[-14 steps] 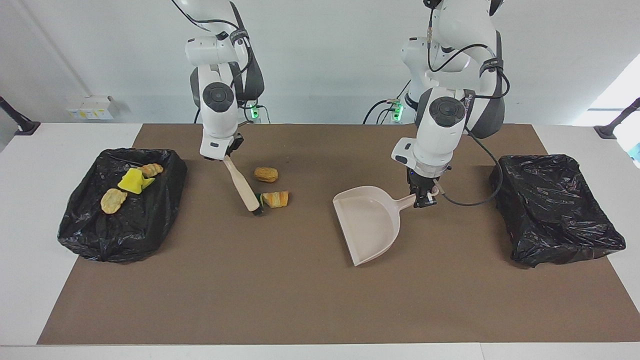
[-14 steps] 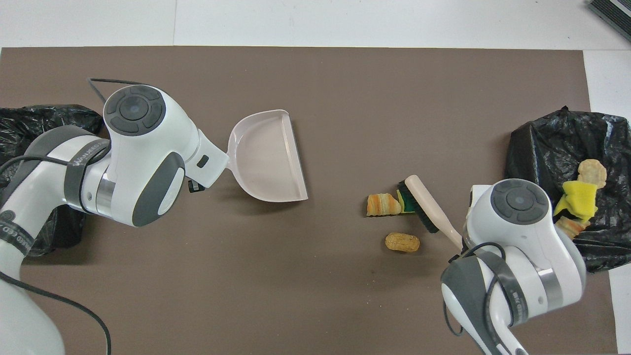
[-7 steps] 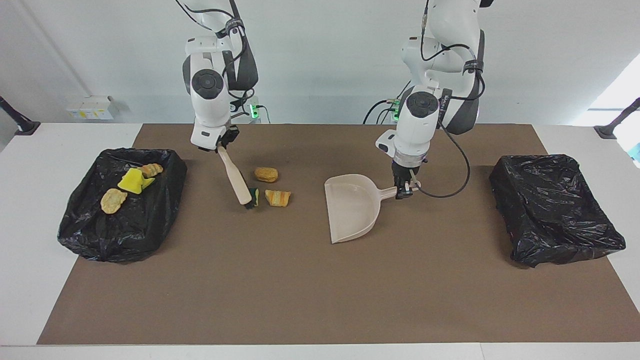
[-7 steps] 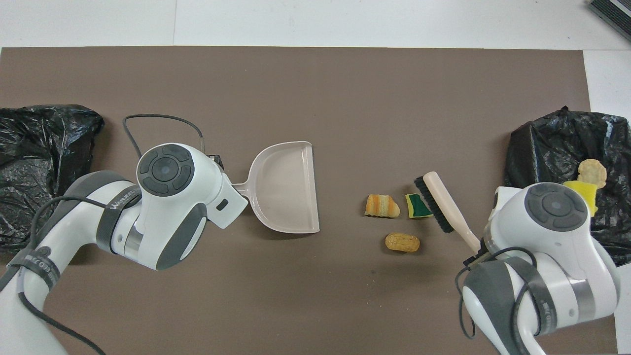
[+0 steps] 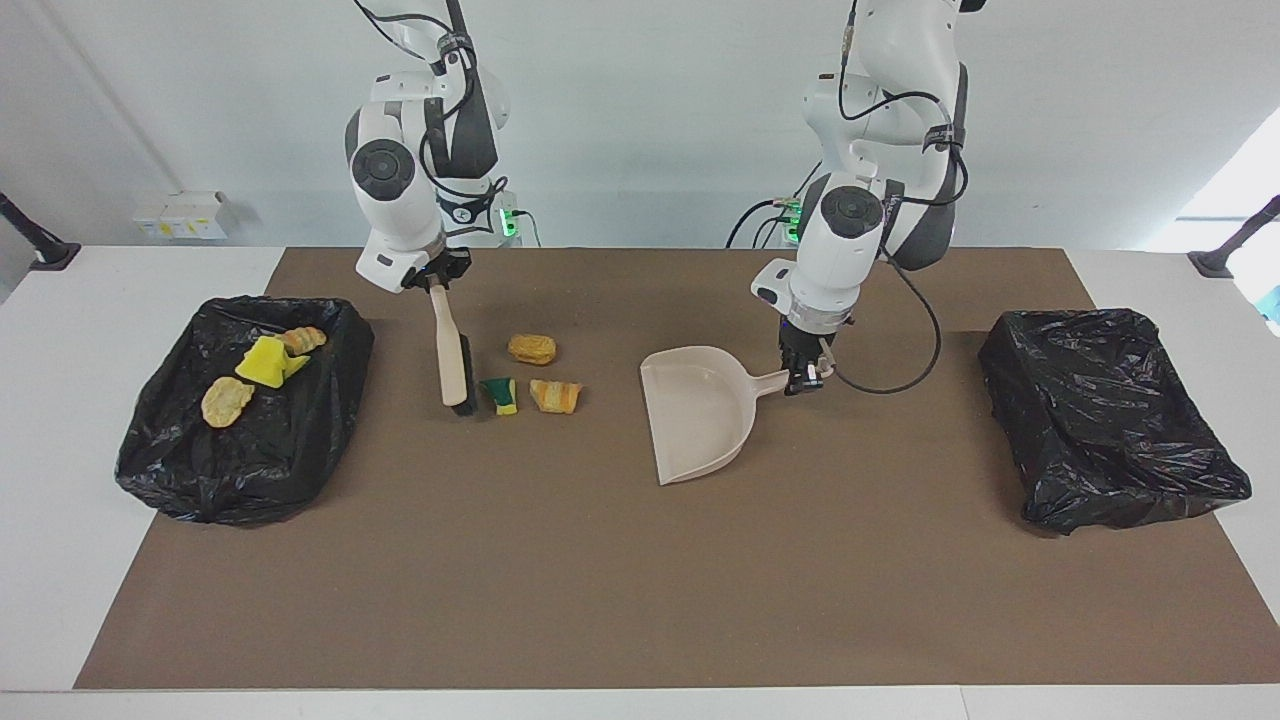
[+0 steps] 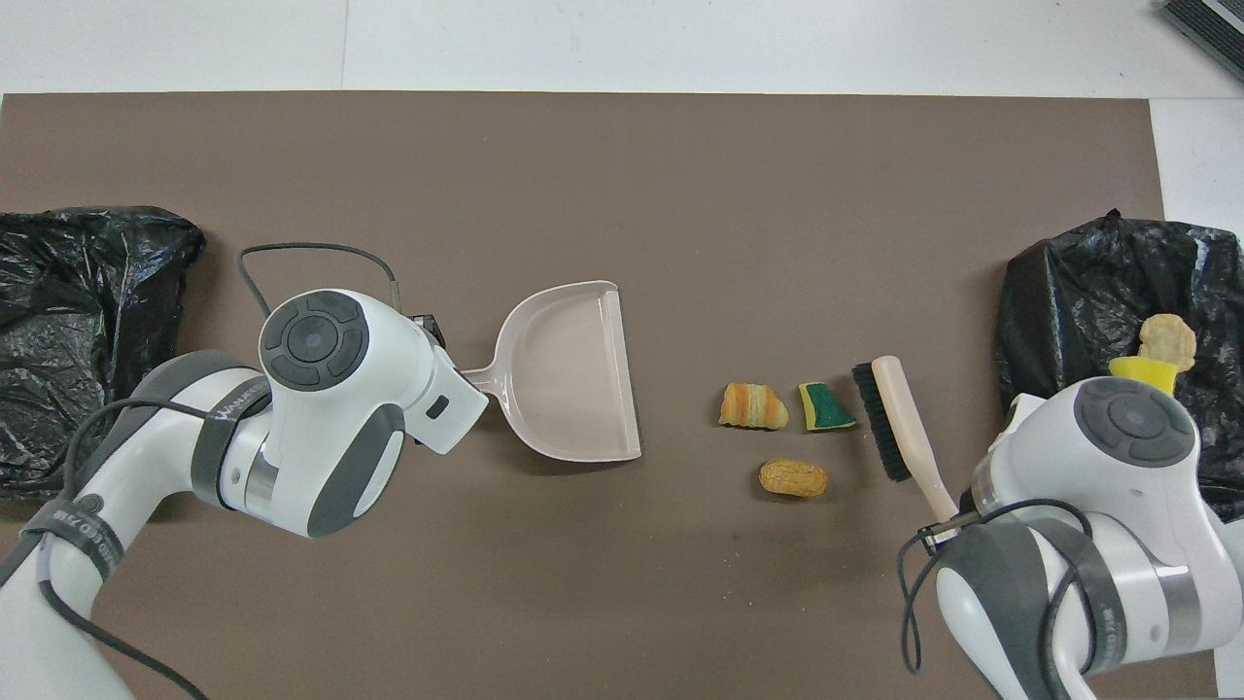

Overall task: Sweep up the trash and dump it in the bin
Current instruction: 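Sweep the bread and sponge into the dustpan with the right gripper's brush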

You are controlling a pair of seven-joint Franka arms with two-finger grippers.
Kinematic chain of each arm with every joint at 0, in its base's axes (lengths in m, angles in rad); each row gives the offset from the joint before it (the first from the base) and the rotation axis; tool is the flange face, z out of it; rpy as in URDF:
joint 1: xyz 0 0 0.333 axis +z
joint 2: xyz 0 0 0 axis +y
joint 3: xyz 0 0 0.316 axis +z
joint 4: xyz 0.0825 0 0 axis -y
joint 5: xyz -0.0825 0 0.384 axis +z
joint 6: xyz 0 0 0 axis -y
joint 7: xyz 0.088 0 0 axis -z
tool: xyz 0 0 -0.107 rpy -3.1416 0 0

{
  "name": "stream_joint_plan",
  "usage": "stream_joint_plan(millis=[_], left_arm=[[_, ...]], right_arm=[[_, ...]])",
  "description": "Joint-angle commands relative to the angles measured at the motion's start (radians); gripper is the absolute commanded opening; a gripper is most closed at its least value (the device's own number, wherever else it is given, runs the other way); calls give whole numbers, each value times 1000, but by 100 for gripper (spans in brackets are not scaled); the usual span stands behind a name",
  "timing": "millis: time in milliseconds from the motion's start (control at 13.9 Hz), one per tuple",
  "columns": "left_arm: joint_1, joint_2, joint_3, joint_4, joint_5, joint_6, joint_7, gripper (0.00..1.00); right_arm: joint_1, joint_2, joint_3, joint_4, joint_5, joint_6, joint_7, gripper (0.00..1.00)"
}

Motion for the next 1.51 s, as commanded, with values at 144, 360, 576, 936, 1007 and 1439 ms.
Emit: stream_joint_plan(millis=[144, 360, 576, 936, 1007, 1439], left_arm=[[-12, -37, 10, -45, -14, 26, -17, 0], [-12, -38, 10, -45, -14, 26, -23, 0], [-14, -38, 10, -45, -14, 24, -28, 0], [-14, -38, 10, -45, -14, 26, -39, 0], [-14, -38, 10, -46, -14, 24, -39, 0], [-14, -40, 10, -51, -14, 28, -40, 0]], right_arm=[[136, -37, 11, -93, 70, 83, 320, 0], [210, -2, 11, -91, 93, 103, 500, 0], [263, 38, 11, -91, 139, 149, 641, 0], [363, 172, 17, 10, 199, 233, 845, 0], [382, 195, 17, 33, 200, 236, 853, 0], [455, 350, 25, 235, 216, 221, 890, 0]])
